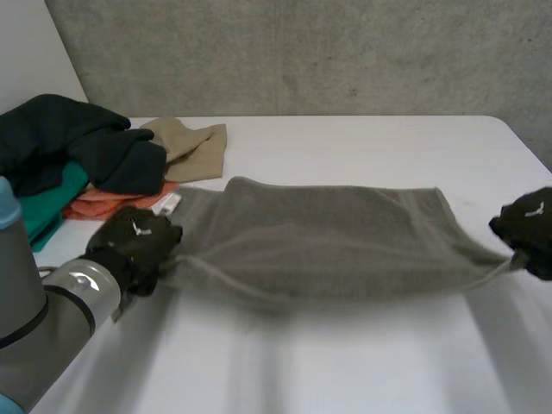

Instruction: Fold the laundry.

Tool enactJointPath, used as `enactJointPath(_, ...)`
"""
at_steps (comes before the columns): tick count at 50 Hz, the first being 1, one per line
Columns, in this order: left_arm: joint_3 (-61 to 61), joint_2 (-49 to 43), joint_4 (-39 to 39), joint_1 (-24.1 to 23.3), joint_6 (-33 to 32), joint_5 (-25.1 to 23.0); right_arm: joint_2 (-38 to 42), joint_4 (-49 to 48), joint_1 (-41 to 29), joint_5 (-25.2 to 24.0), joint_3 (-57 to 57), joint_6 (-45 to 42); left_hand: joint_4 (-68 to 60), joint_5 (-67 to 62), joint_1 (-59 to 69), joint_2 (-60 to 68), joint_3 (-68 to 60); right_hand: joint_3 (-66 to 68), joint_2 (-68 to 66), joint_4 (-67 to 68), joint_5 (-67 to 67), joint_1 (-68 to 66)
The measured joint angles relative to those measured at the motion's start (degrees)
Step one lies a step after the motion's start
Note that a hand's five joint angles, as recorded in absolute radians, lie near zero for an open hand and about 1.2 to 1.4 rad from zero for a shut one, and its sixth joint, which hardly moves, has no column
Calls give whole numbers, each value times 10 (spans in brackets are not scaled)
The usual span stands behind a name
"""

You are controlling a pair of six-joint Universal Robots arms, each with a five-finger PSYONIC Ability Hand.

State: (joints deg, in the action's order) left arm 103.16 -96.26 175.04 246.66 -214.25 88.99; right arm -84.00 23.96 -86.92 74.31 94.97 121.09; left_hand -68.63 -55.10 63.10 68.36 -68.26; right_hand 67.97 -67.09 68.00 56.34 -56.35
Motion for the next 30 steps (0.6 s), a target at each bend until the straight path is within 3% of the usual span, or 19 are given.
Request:
enactJointPath(7,-89,-125,-1,5,-56,-4,89,-18,-31,24,-41,12,0,0,0,1,0,0,0,0,0,0)
enactJointPath(15,-322,-258,92,5,-112,20,196,-116,-116,114,-239,106,0,0,0,1,0,0,0,2,0,0)
enactJointPath(18,-398,-272,161,5,-123,24,213,-187,-133,136,-318,149,-1,0,0,1,0,0,0,2,0,0)
enactJointPath(25,-479,-252,391,5,-109,25,198,-501,-146,165,-394,275,-2,0,0,1,0,0,0,2,0,0)
enactJointPath(30,-441,-219,430,11,-75,25,173,-581,-146,173,-364,298,-2,-8,0,2,0,0,0,2,4,0)
